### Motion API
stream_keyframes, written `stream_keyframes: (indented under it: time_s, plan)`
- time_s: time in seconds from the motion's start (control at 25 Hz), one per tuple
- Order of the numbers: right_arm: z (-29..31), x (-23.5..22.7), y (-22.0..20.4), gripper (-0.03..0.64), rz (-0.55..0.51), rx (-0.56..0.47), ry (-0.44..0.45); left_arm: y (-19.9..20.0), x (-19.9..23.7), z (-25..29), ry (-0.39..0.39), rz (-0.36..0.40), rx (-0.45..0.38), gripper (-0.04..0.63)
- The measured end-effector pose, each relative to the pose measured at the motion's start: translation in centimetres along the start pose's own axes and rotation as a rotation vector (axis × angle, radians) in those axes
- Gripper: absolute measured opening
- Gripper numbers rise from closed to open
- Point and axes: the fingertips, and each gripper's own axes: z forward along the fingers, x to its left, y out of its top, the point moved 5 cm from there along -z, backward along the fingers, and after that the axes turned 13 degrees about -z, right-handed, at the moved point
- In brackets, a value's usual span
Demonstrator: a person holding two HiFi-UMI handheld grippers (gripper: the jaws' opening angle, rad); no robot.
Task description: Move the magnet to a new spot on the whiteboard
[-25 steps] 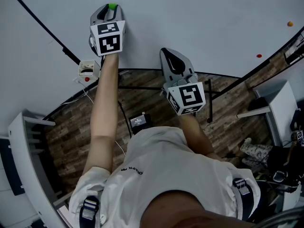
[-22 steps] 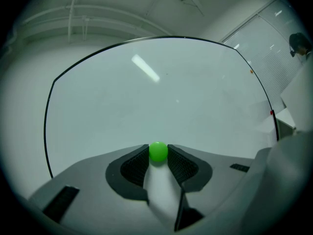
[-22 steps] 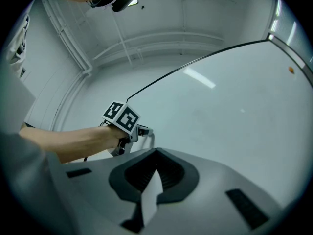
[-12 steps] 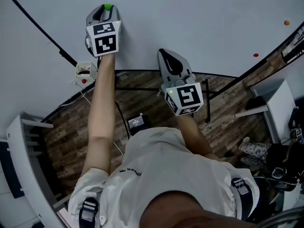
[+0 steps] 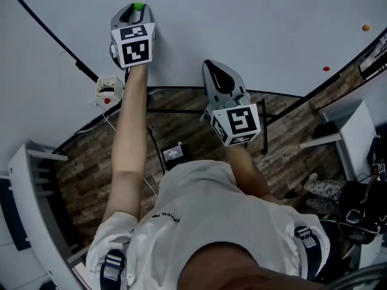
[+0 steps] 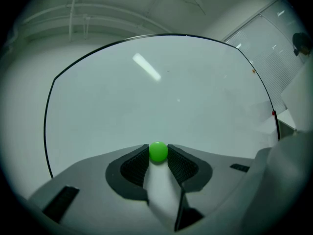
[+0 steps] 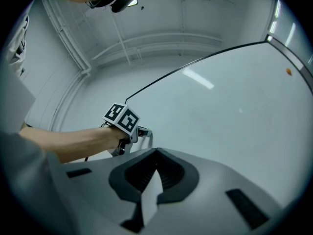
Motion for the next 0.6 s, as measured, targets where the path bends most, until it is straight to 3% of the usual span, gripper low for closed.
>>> stream_keyframes:
  time_s: [0.32, 0.6]
  plan:
    - [-0.18, -0.08, 0.00, 0.003, 0.001, 0.006, -0.004, -0.02, -0.01, 0.09, 0.000, -0.006, -0.003, 0.121]
    - [-0.30, 0.03, -0.28, 0.003, 0.006, 0.011, 0.001, -0.83, -0.43, -0.41, -0.019, -0.024, 0.007, 0.161]
